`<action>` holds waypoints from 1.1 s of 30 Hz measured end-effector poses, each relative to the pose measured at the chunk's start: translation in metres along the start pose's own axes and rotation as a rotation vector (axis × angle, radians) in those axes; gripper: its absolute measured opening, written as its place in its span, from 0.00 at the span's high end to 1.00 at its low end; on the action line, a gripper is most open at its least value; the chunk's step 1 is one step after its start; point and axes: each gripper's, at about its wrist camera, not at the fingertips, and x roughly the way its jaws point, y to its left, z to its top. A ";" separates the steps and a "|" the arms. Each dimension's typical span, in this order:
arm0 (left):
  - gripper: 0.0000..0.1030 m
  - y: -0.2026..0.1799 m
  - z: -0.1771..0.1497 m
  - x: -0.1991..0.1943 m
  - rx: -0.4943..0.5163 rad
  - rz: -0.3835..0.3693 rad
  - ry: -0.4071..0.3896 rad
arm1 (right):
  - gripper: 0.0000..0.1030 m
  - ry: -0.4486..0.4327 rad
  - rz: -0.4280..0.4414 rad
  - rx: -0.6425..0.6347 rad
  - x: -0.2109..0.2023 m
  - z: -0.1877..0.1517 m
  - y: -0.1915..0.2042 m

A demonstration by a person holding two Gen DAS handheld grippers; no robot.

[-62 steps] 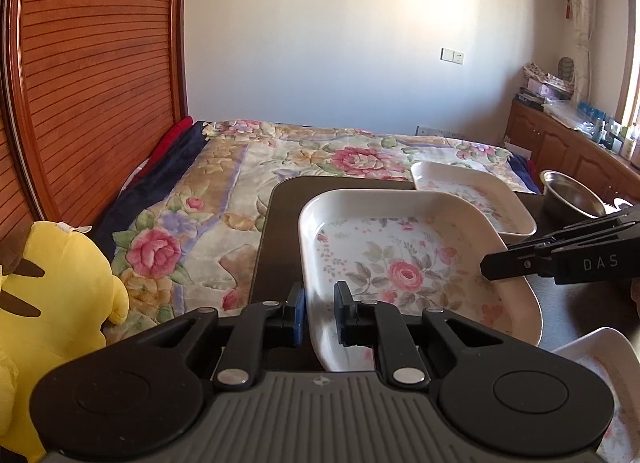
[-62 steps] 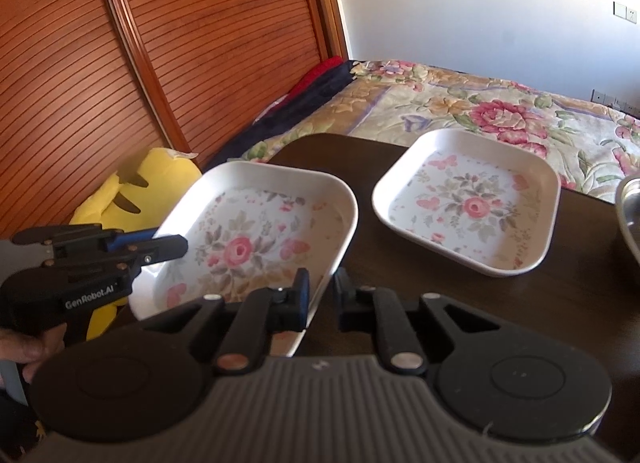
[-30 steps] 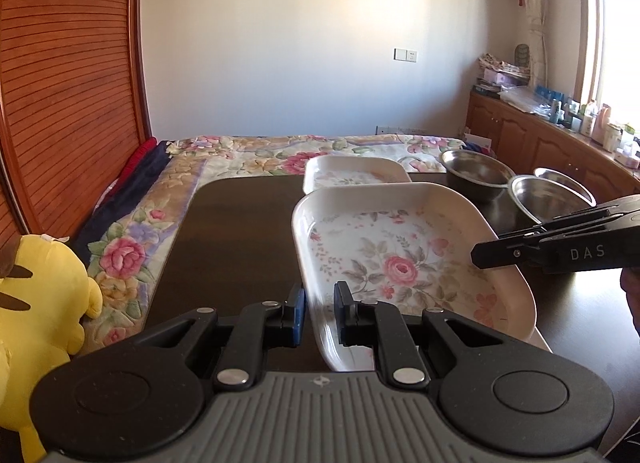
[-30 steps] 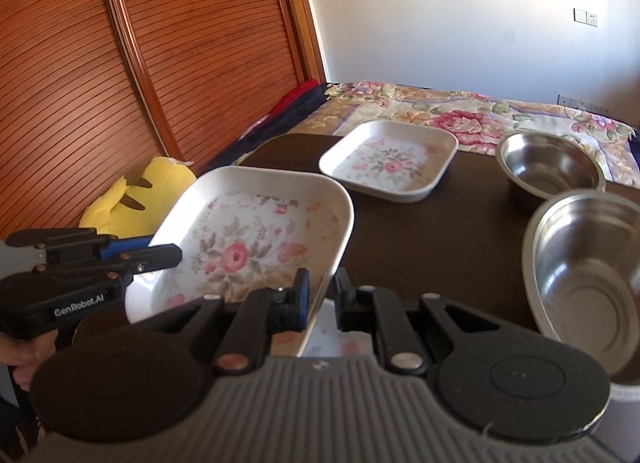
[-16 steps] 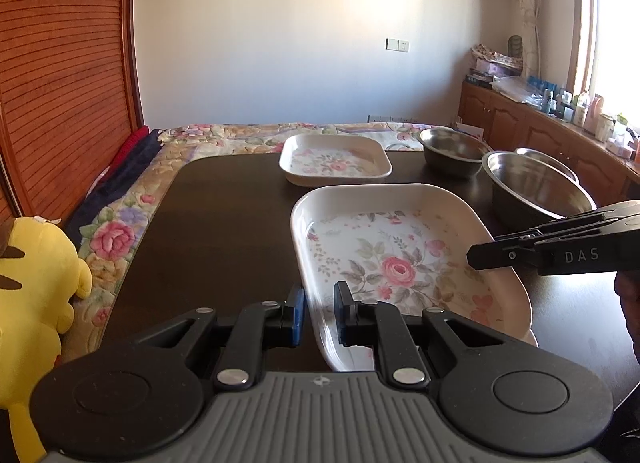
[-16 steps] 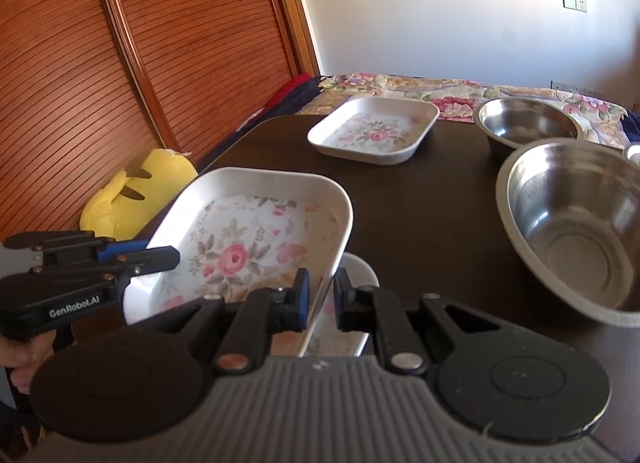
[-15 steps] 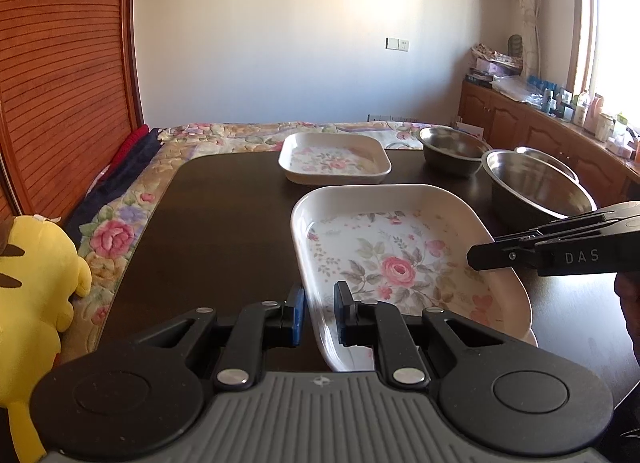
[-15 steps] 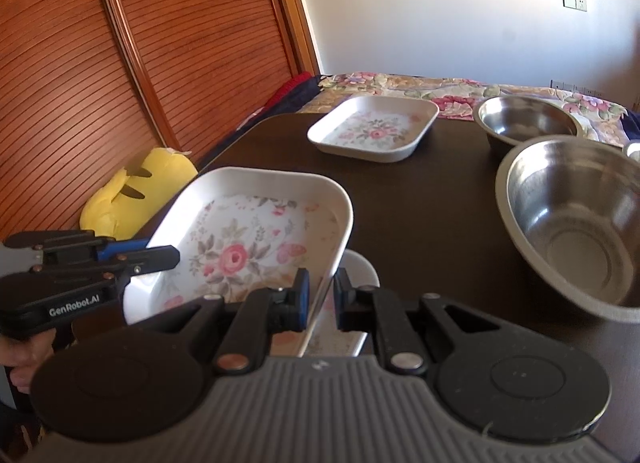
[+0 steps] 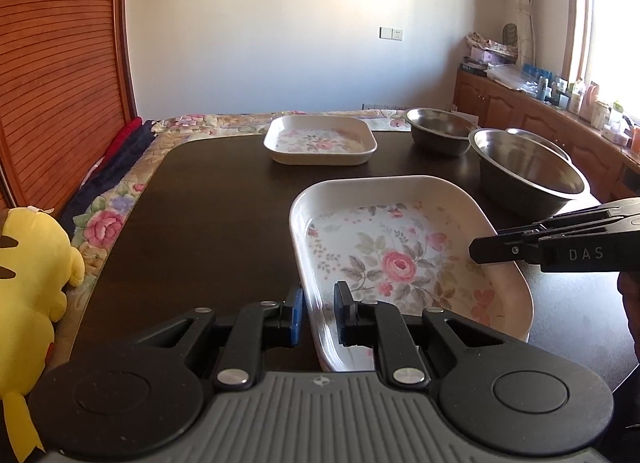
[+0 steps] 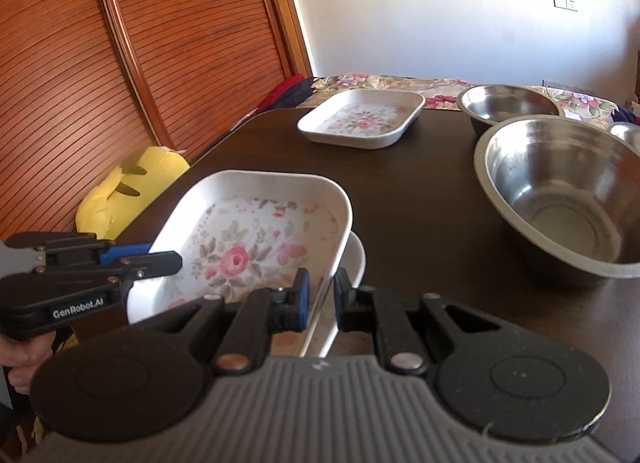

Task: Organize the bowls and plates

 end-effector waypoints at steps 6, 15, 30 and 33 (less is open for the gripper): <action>0.84 -0.002 -0.001 0.004 0.011 0.008 0.007 | 0.86 -0.014 0.002 0.008 0.000 -0.005 -0.001; 0.84 -0.003 -0.003 0.012 0.022 0.026 0.025 | 0.84 -0.051 0.004 0.014 -0.003 -0.010 -0.003; 0.83 -0.005 -0.005 0.016 0.033 0.043 0.027 | 0.84 -0.068 0.001 0.004 -0.006 -0.019 0.000; 0.83 -0.004 -0.005 0.016 0.030 0.039 0.027 | 0.84 -0.070 0.002 0.008 -0.007 -0.019 0.000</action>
